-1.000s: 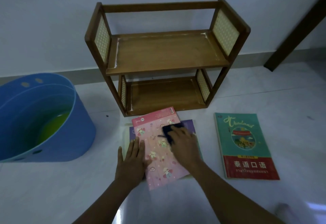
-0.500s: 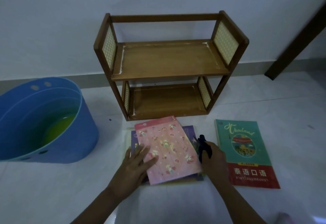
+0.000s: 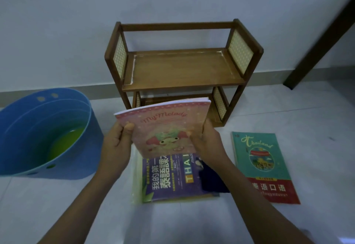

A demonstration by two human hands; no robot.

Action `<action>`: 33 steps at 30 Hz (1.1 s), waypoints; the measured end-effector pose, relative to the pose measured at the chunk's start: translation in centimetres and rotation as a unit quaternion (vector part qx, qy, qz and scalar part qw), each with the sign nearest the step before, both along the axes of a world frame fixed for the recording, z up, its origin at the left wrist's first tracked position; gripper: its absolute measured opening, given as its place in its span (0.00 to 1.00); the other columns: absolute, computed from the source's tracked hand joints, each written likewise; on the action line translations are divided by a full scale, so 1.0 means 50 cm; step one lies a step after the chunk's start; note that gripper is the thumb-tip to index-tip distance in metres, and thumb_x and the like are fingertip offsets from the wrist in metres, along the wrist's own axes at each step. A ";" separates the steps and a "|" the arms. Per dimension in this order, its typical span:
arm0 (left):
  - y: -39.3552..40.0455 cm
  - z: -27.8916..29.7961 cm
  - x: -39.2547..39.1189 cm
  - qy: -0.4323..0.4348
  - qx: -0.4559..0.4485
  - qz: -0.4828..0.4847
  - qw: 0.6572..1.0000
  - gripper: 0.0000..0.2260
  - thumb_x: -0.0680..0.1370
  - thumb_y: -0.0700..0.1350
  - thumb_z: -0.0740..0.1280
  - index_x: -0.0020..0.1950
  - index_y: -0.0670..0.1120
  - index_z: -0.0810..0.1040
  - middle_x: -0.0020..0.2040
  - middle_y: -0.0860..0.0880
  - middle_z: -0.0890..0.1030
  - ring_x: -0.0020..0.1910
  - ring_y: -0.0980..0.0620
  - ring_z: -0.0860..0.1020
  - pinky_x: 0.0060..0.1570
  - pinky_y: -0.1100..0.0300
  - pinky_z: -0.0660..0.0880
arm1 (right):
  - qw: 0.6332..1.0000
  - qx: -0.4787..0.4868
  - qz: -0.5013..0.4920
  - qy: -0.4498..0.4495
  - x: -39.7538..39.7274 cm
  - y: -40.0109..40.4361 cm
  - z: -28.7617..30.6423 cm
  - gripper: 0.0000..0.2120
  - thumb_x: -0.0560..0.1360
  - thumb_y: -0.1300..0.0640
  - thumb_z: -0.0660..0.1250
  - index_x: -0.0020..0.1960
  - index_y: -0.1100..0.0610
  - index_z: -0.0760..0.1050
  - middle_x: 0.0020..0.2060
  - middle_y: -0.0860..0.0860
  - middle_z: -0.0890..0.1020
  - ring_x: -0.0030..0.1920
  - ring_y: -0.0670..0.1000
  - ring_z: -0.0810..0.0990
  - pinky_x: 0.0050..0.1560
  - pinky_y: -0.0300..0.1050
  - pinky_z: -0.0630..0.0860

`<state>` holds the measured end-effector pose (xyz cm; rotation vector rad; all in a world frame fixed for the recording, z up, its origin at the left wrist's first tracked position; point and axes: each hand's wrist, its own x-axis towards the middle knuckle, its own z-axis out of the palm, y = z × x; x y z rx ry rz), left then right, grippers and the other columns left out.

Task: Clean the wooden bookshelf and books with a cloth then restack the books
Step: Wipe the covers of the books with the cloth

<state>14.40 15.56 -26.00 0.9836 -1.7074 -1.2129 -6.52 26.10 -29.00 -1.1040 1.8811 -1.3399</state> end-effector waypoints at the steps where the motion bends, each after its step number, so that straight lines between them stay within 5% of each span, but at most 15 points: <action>1: 0.006 -0.007 -0.001 0.012 0.021 0.000 1.000 0.09 0.79 0.52 0.57 0.48 0.61 0.77 0.49 0.56 0.83 0.51 0.56 0.81 0.47 0.59 0.79 | 1.000 0.002 -0.010 -0.007 0.009 -0.007 0.005 0.11 0.79 0.58 0.63 0.60 0.50 0.69 0.51 0.48 0.81 0.50 0.46 0.82 0.45 0.41 0.81; 3: 0.028 -0.042 -0.006 0.021 0.060 0.019 0.998 0.06 0.80 0.52 0.58 0.52 0.56 0.74 0.49 0.53 0.81 0.51 0.58 0.80 0.47 0.60 0.79 | 1.000 0.017 -0.016 -0.019 0.028 -0.002 -0.021 0.08 0.79 0.60 0.62 0.57 0.54 0.72 0.46 0.48 0.82 0.45 0.43 0.82 0.41 0.41 0.81; 7: 0.085 -0.107 -0.042 -0.051 0.091 0.068 0.992 0.09 0.81 0.45 0.59 0.60 0.45 0.66 0.49 0.57 0.74 0.43 0.74 0.76 0.35 0.78 0.71 | 0.999 0.017 -0.014 -0.038 0.054 0.022 -0.073 0.11 0.80 0.65 0.60 0.57 0.52 0.71 0.47 0.44 0.81 0.48 0.40 0.82 0.42 0.35 0.80; 10: 0.088 -0.123 -0.070 -0.065 0.084 0.092 0.990 0.07 0.82 0.44 0.58 0.59 0.48 0.64 0.49 0.59 0.72 0.47 0.63 0.77 0.38 0.76 0.72 | 0.999 0.012 -0.024 -0.034 0.037 0.013 -0.063 0.10 0.80 0.68 0.57 0.59 0.58 0.68 0.49 0.51 0.80 0.48 0.44 0.81 0.40 0.31 0.77; 13: 0.076 -0.097 -0.109 -0.053 0.072 0.088 0.992 0.11 0.81 0.46 0.60 0.61 0.50 0.62 0.52 0.58 0.74 0.50 0.56 0.79 0.42 0.57 0.80 | 0.997 0.018 -0.080 -0.011 0.002 0.006 -0.033 0.11 0.79 0.66 0.57 0.58 0.54 0.64 0.47 0.47 0.77 0.44 0.43 0.78 0.34 0.29 0.74; 16: 0.094 -0.062 -0.175 -0.034 0.138 0.035 0.989 0.19 0.79 0.42 0.63 0.65 0.48 0.57 0.53 0.57 0.73 0.45 0.60 0.78 0.32 0.68 0.78 | 0.985 0.048 -0.163 0.041 -0.056 0.032 -0.034 0.13 0.77 0.61 0.60 0.61 0.53 0.66 0.49 0.46 0.75 0.46 0.43 0.77 0.34 0.30 0.74; 19: 0.128 -0.053 -0.253 -0.058 0.275 -0.053 0.958 0.21 0.74 0.39 0.68 0.62 0.47 0.61 0.53 0.49 0.77 0.43 0.51 0.80 0.28 0.64 0.78 | 0.965 0.128 -0.208 0.091 -0.138 0.092 -0.067 0.12 0.68 0.56 0.60 0.51 0.56 0.73 0.47 0.57 0.78 0.41 0.51 0.78 0.34 0.38 0.73; 22: 0.166 -0.076 -0.328 -0.108 0.352 -0.136 0.920 0.11 0.74 0.35 0.66 0.50 0.49 0.72 0.50 0.45 0.82 0.47 0.45 0.81 0.43 0.49 0.81 | 0.941 0.201 -0.251 0.104 -0.217 0.166 -0.082 0.14 0.63 0.57 0.60 0.46 0.58 0.76 0.44 0.61 0.79 0.37 0.54 0.78 0.31 0.35 0.66; 25: 0.205 -0.118 -0.401 -0.130 0.438 -0.209 0.865 0.09 0.77 0.40 0.61 0.56 0.48 0.75 0.51 0.47 0.82 0.50 0.48 0.81 0.48 0.52 0.79 | 0.912 0.269 -0.276 0.144 -0.288 0.230 -0.093 0.16 0.68 0.62 0.65 0.55 0.63 0.75 0.51 0.64 0.76 0.48 0.61 0.77 0.42 0.41 0.69; 29: 0.240 -0.146 -0.460 -0.104 0.501 -0.230 0.828 0.07 0.81 0.43 0.59 0.54 0.45 0.76 0.46 0.47 0.82 0.43 0.50 0.80 0.36 0.62 0.77 | 0.892 0.317 -0.278 0.162 -0.351 0.272 -0.124 0.20 0.68 0.61 0.70 0.59 0.62 0.73 0.52 0.64 0.75 0.49 0.64 0.77 0.46 0.49 0.75; 33: 0.259 -0.164 -0.471 -0.053 0.536 -0.259 0.802 0.11 0.83 0.51 0.54 0.55 0.51 0.76 0.51 0.50 0.81 0.48 0.53 0.79 0.45 0.63 0.76 | 0.887 0.341 -0.257 0.177 -0.377 0.286 -0.158 0.19 0.69 0.66 0.70 0.59 0.66 0.74 0.51 0.66 0.77 0.53 0.67 0.76 0.51 0.56 0.75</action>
